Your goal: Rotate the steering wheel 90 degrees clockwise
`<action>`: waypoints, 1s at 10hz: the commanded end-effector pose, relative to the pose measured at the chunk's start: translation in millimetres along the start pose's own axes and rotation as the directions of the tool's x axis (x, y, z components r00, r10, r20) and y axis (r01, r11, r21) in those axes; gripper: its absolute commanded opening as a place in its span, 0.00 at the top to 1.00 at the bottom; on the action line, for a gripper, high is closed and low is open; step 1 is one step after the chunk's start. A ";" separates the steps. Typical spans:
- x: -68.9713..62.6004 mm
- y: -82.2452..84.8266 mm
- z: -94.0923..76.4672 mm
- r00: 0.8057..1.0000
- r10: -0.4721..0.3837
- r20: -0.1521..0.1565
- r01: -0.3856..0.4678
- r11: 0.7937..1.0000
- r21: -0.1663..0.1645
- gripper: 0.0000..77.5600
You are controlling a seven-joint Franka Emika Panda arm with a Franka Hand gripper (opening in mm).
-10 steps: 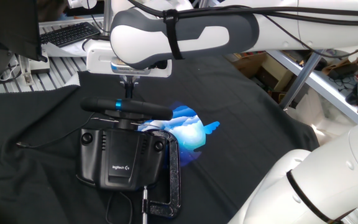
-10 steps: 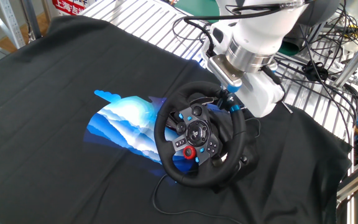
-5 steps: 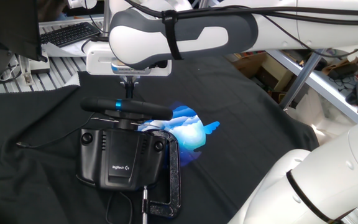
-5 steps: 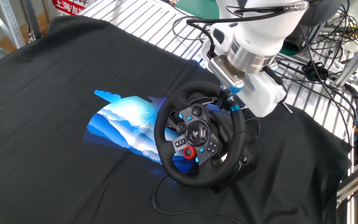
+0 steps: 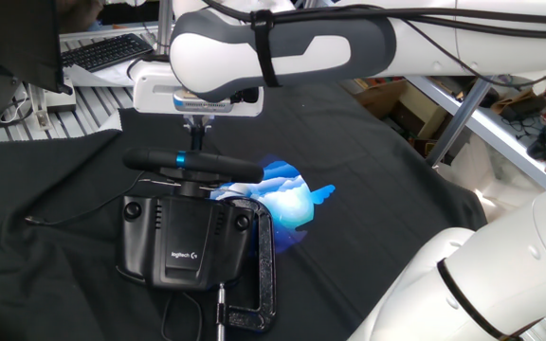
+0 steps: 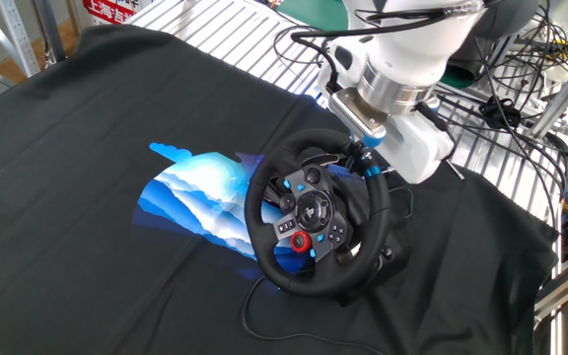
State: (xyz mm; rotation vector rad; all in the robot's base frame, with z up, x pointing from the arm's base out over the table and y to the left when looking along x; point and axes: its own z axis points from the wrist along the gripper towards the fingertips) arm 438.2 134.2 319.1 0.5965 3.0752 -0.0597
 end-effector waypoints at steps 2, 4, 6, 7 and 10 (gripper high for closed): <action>-0.4 0.1 -1.1 0.999 -0.023 -0.025 0.022 1.000 -0.018 0.98; -0.4 0.1 -1.1 0.999 -0.043 -0.031 0.043 0.999 -0.013 0.98; -0.4 0.1 -1.1 0.998 -0.044 -0.035 0.043 0.999 -0.014 0.98; -0.4 0.1 -1.1 0.999 -0.034 -0.036 0.033 0.999 -0.017 0.98; -0.4 0.1 -1.1 0.999 -0.016 -0.044 0.015 1.000 -0.027 0.98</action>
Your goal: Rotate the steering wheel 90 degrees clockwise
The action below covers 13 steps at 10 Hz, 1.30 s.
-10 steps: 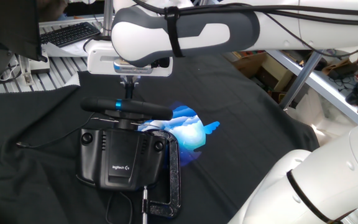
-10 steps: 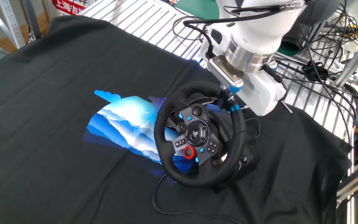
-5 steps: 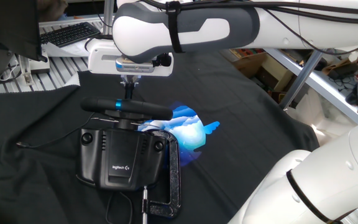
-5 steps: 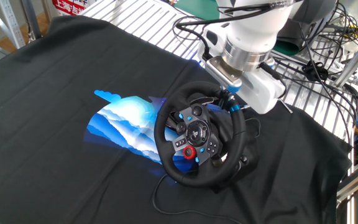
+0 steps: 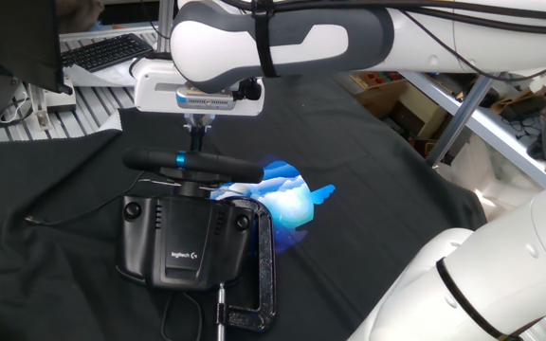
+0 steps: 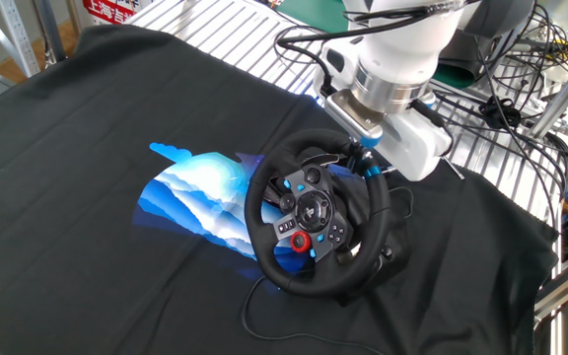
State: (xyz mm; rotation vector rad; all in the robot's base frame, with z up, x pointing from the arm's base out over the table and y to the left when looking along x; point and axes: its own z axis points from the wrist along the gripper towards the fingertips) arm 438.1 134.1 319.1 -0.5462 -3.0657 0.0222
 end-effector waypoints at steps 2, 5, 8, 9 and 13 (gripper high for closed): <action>-0.4 0.3 -1.1 1.000 0.015 -0.007 -0.016 1.000 -0.008 0.98; -0.4 0.3 -1.1 1.000 0.016 -0.008 -0.016 1.000 -0.011 0.98; -0.4 0.3 -1.1 0.999 0.009 -0.033 -0.009 1.000 -0.015 0.98; -0.4 0.3 -1.1 0.999 0.013 -0.038 -0.014 1.000 -0.022 0.98; -0.4 0.3 -1.1 0.998 0.022 -0.055 -0.023 1.000 -0.019 0.98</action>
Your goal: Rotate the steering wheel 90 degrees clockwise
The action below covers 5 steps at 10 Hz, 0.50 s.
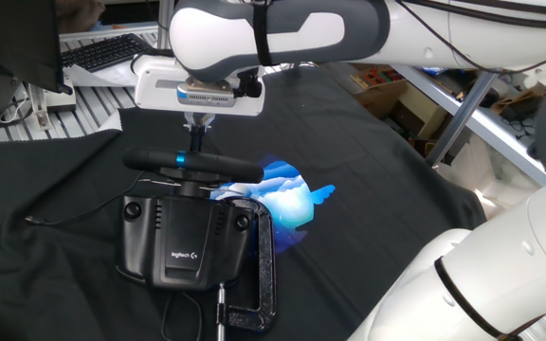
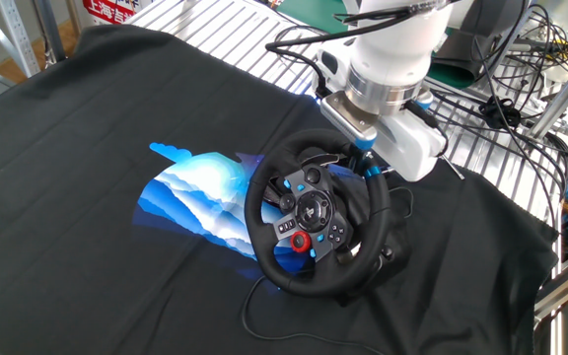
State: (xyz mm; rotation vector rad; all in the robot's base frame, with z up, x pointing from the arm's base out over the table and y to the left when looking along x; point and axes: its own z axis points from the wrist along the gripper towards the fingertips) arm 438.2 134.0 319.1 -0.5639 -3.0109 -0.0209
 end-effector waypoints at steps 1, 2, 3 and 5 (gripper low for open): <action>-0.3 0.3 -1.1 1.000 0.002 0.001 -0.002 1.000 -0.002 0.98; -0.3 0.3 -1.0 1.000 0.003 0.001 -0.003 1.000 -0.003 0.98; -0.3 0.4 -0.9 1.000 0.005 0.000 -0.005 1.000 -0.001 0.98; -0.9 1.1 -1.4 1.000 0.010 0.003 -0.011 1.000 0.004 0.98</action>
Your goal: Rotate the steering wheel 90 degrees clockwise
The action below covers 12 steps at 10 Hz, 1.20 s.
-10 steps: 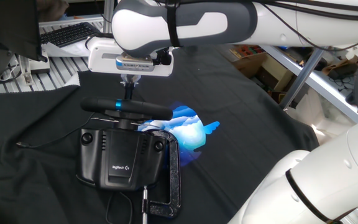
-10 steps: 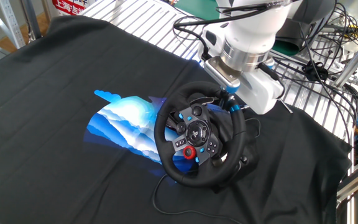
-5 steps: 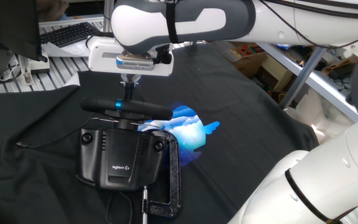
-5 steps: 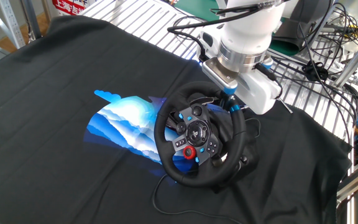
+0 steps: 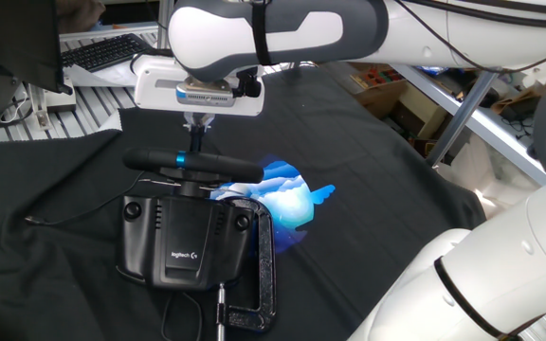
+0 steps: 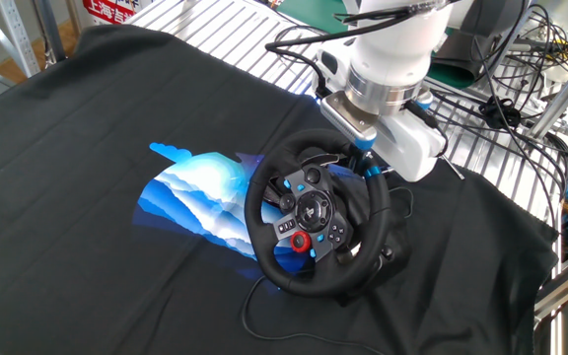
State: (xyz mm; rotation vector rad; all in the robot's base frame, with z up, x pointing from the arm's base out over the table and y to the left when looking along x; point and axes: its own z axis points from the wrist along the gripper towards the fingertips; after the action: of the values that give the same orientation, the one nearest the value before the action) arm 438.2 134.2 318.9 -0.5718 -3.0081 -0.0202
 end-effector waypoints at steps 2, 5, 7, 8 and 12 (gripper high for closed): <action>-5.3 4.7 -10.4 1.000 0.004 -0.007 -0.004 1.000 0.007 0.98; -4.1 -0.4 -18.7 1.000 -0.015 -0.013 0.016 1.000 0.024 0.98; 0.0 -1.9 -22.0 1.000 -0.011 -0.015 0.011 1.000 0.025 0.98; 0.8 -1.6 -21.4 1.000 -0.009 -0.014 0.010 1.000 0.026 0.98; 14.0 2.8 -9.4 1.000 0.001 -0.009 -0.001 1.000 0.030 0.98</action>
State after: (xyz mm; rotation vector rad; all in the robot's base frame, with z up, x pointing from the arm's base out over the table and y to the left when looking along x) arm 427.2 140.7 329.1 -0.5659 -2.9918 0.0231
